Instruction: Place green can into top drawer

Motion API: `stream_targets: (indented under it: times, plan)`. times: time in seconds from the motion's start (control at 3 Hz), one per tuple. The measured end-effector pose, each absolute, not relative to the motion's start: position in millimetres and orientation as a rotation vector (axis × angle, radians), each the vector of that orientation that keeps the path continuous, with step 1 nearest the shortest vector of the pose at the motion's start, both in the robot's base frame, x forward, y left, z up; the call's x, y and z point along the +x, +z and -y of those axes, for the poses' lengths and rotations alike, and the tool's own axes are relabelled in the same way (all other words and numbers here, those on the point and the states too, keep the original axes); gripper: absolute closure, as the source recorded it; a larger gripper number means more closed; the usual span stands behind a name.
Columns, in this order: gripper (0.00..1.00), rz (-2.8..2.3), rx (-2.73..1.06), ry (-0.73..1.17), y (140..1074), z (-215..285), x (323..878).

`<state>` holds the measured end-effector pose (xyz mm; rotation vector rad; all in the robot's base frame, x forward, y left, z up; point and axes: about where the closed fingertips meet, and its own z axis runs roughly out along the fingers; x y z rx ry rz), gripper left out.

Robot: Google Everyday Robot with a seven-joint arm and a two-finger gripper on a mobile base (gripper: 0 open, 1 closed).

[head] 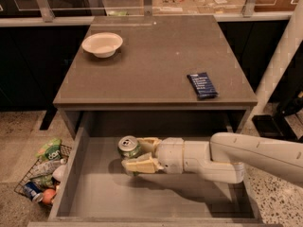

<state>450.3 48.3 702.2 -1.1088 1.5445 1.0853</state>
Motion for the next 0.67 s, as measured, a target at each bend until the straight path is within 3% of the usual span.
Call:
stream_targets:
  times: [0.67]
  plan:
    - [1.00, -1.597, -1.085, 1.027, 684.4, -57.4, 428.9]
